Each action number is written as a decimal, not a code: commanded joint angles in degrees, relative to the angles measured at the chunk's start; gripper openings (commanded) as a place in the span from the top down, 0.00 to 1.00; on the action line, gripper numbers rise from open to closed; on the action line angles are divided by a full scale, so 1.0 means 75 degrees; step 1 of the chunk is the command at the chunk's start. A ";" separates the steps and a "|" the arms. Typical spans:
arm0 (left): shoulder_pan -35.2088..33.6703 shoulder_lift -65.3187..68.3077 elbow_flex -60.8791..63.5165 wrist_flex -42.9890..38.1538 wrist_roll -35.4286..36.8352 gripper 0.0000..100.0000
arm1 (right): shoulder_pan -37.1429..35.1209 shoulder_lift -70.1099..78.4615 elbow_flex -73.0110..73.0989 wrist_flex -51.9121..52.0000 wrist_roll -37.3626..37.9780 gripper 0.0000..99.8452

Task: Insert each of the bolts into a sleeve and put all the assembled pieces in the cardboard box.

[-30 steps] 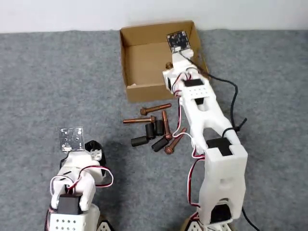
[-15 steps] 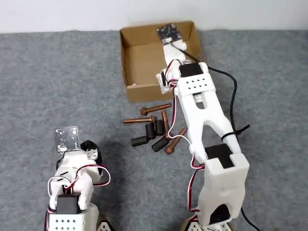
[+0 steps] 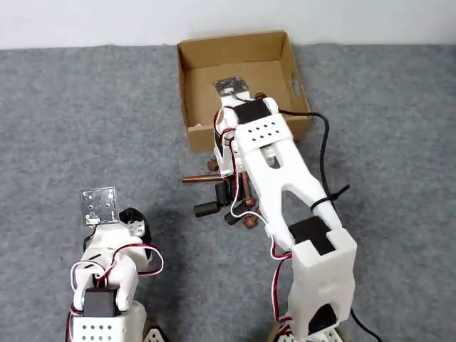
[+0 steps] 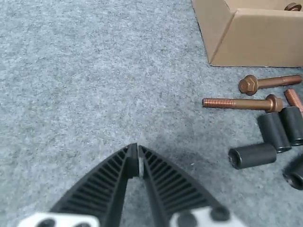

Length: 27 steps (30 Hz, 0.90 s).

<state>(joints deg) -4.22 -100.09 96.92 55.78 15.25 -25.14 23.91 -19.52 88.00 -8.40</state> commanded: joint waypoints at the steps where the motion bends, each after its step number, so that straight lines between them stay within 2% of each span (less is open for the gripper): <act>1: -0.0047 -0.0012 -0.0041 -0.0047 -0.0059 0.99 | -0.0053 0.0205 -0.0399 -0.0029 -0.0234 0.83; 8: -0.0047 -0.0012 -0.0041 -0.0047 -0.0059 0.99 | -0.0358 0.0779 -0.0410 -0.0440 -0.0246 0.90; 27: -0.0047 -0.0012 -0.0041 -0.0047 -0.0059 0.99 | -0.0358 0.1588 -0.0410 -0.0920 -0.0246 0.90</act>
<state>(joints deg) -4.22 -100.09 96.92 55.78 15.25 -28.04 35.87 -20.66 81.85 -9.71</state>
